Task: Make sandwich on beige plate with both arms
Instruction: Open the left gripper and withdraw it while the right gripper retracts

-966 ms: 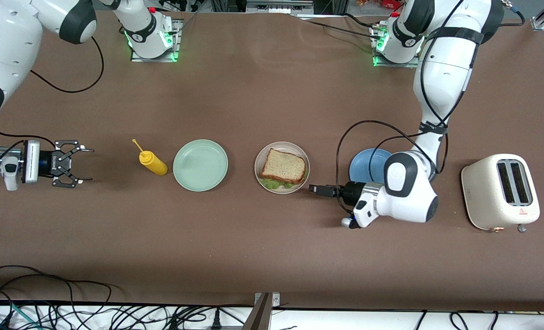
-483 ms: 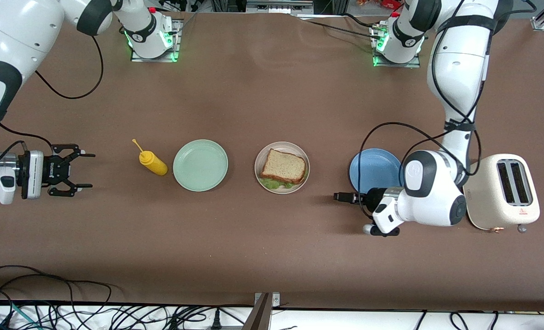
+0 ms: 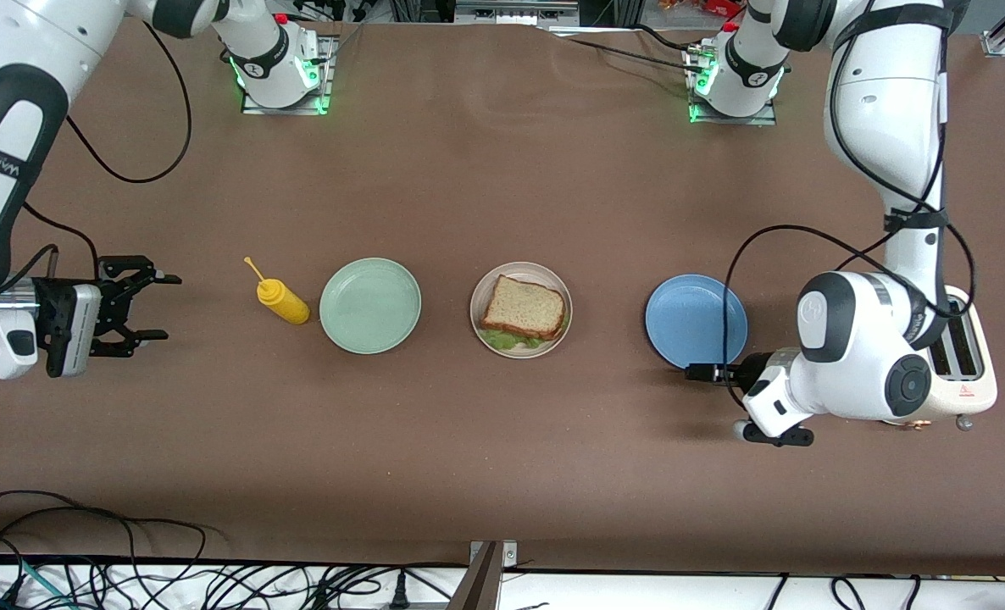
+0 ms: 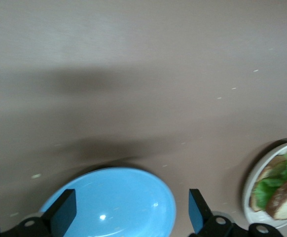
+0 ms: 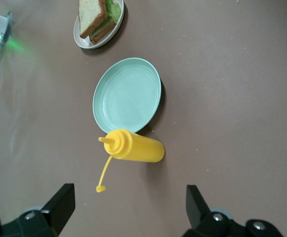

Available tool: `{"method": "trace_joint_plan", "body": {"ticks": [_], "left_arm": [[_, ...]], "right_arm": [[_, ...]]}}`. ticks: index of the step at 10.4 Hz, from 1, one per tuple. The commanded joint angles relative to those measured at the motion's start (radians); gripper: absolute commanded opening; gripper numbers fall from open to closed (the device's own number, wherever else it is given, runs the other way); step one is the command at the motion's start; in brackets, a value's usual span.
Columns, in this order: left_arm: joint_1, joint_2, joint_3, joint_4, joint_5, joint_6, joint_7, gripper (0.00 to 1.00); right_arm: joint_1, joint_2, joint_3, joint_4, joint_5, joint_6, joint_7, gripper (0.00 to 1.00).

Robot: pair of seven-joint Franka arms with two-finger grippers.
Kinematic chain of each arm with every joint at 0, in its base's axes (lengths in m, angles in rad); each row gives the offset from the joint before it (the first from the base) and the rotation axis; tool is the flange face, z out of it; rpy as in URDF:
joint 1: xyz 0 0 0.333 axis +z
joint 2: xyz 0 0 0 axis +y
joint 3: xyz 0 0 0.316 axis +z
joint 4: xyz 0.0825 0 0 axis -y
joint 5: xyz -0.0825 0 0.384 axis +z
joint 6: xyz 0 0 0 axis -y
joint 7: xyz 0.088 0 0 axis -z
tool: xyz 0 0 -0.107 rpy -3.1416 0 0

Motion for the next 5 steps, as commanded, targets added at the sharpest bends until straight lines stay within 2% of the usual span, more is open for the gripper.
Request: {"method": "trace_joint_plan", "body": {"ticks": [1, 3, 4, 5], "left_arm": [[0.003, -0.059, 0.001, -0.025, 0.133, -0.038, 0.0, 1.0], [0.018, -0.099, 0.001, -0.029, 0.211, -0.07, 0.0, 1.0], [0.018, -0.119, 0.001, -0.029, 0.254, -0.096, -0.003, 1.0], [0.015, -0.144, -0.001, -0.029, 0.305, -0.127, -0.005, 1.0]], "right_arm": [[-0.103, -0.168, 0.219, -0.009, -0.225, 0.07, 0.174, 1.0], [-0.256, -0.257, 0.461, -0.009, -0.42, 0.102, 0.319, 1.0], [-0.299, -0.303, 0.55, -0.014, -0.517, 0.125, 0.404, 1.0], [-0.316, -0.35, 0.61, -0.029, -0.598, 0.136, 0.507, 1.0]]}}
